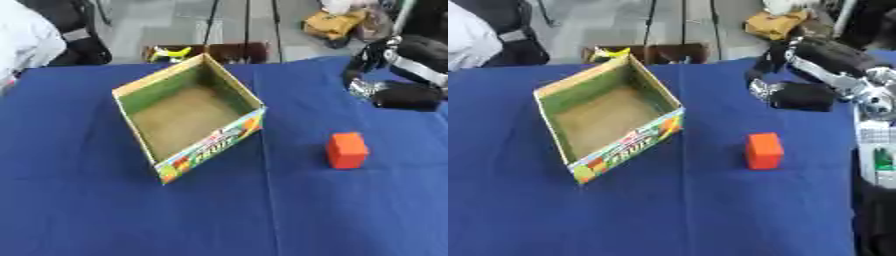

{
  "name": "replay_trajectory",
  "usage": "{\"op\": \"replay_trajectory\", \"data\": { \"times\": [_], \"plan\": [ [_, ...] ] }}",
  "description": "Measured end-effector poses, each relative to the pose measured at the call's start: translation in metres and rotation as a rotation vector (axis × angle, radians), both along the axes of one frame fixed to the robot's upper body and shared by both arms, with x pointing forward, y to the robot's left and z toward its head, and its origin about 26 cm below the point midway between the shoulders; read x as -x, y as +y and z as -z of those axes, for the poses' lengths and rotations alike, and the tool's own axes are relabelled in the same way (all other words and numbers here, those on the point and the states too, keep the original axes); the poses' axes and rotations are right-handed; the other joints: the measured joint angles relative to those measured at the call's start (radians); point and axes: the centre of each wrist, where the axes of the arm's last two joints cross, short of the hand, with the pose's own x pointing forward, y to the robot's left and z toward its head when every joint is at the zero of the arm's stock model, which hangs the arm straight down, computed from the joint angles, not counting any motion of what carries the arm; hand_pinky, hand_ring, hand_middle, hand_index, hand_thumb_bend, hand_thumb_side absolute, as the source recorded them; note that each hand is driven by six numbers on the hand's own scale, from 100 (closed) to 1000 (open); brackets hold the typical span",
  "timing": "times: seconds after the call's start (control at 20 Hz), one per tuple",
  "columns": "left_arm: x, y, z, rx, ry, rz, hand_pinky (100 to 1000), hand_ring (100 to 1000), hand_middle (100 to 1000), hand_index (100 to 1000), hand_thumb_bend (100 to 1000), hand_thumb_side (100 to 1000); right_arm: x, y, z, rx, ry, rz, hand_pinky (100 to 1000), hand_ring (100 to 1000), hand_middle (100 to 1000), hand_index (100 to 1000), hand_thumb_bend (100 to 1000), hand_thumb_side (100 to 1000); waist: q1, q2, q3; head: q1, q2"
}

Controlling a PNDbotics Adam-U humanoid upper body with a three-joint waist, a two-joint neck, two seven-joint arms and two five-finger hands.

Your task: Pick up objects on the table and place them in the box.

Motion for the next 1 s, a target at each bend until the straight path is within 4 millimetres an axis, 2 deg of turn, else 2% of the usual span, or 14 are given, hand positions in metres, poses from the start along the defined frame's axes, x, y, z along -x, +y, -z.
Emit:
{"op": "replay_trajectory", "data": {
  "times": [0.15,0.35,0.5,0.6,0.75,1.0],
  "plan": [
    [0.0,0.0,0.0,0.0,0.0,0.0,357,557,626,894,492,864,-0.001,0.001,-0.002,0.001,-0.006,-0.003,758,772,739,815,307,931,0.0,0.0,-0.002,0.0,-0.002],
    [0.0,0.0,0.0,0.0,0.0,0.0,357,557,626,894,492,864,-0.004,0.002,-0.003,0.011,-0.014,-0.004,780,800,772,845,520,812,0.0,0.0,-0.004,-0.001,-0.007],
    [0.0,0.0,0.0,0.0,0.001,0.001,358,557,626,894,491,865,-0.007,0.002,-0.003,0.027,-0.02,-0.004,787,808,782,851,582,773,0.0,-0.001,-0.005,-0.001,-0.007],
    [0.0,0.0,0.0,0.0,0.001,0.001,358,558,626,895,492,865,-0.01,0.003,-0.003,0.037,-0.024,-0.002,795,819,793,860,652,703,0.0,-0.002,-0.005,-0.001,-0.007],
    [0.0,0.0,0.0,-0.001,0.002,0.002,358,558,627,895,492,866,-0.013,0.004,-0.002,0.056,-0.026,0.007,803,829,804,868,680,652,0.0,-0.003,-0.005,-0.004,-0.007],
    [0.0,0.0,0.0,-0.003,0.002,0.004,358,558,627,895,493,866,-0.018,0.003,-0.002,0.092,-0.033,0.033,811,841,817,882,652,572,0.0,-0.003,-0.005,-0.004,-0.007]
  ]
}}
